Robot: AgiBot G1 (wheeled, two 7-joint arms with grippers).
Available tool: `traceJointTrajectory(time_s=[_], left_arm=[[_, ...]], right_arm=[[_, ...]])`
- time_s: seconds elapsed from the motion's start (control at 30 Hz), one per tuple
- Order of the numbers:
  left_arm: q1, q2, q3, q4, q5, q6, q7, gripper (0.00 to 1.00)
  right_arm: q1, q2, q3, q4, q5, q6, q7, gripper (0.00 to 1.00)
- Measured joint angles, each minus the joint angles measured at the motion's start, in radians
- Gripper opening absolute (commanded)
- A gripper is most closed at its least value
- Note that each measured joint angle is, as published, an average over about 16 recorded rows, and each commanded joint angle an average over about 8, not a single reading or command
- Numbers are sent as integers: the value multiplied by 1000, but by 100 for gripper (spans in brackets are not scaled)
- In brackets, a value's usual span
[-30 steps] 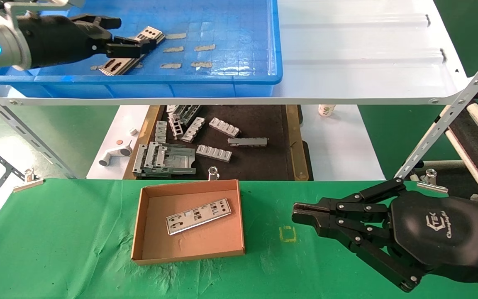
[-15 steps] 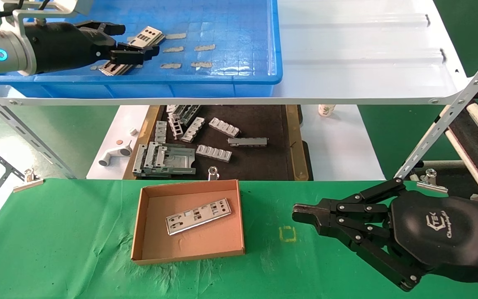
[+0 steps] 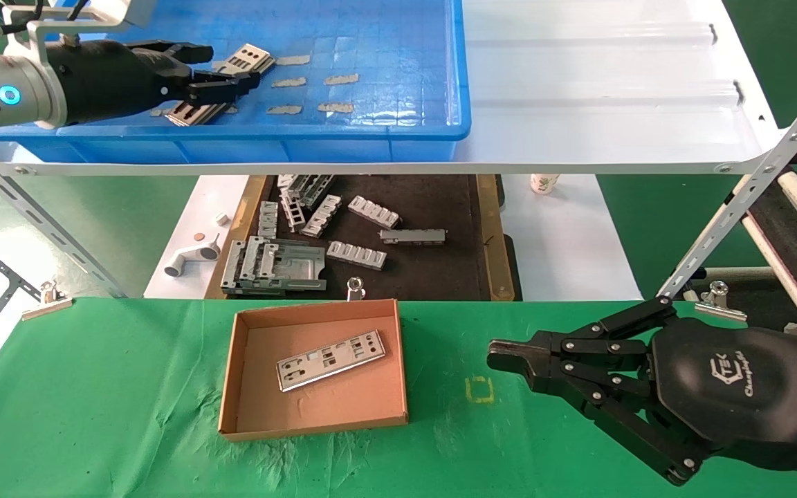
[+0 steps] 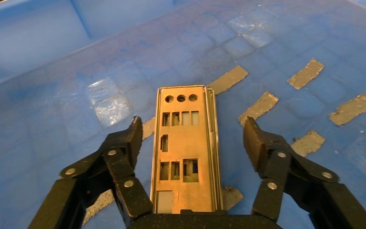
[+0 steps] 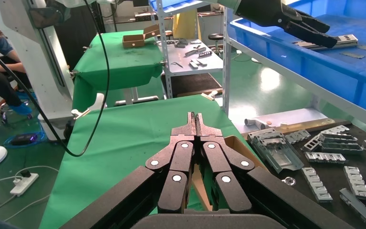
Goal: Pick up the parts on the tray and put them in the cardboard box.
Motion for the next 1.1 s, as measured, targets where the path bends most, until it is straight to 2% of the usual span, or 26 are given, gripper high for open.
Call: traceJointTrajectory(time_s=[0.77, 0.97, 1.1], left_arm=[[-12, 2, -8, 2, -11, -17, 23, 0], [-34, -14, -15, -15, -21, 28, 40, 0], [-56, -35, -20, -36, -30, 102, 59, 0]], right_arm=[[0, 0, 0, 0, 0, 0, 0, 0], [0, 0, 0, 0, 0, 0, 0, 0], [0, 0, 0, 0, 0, 0, 0, 0]])
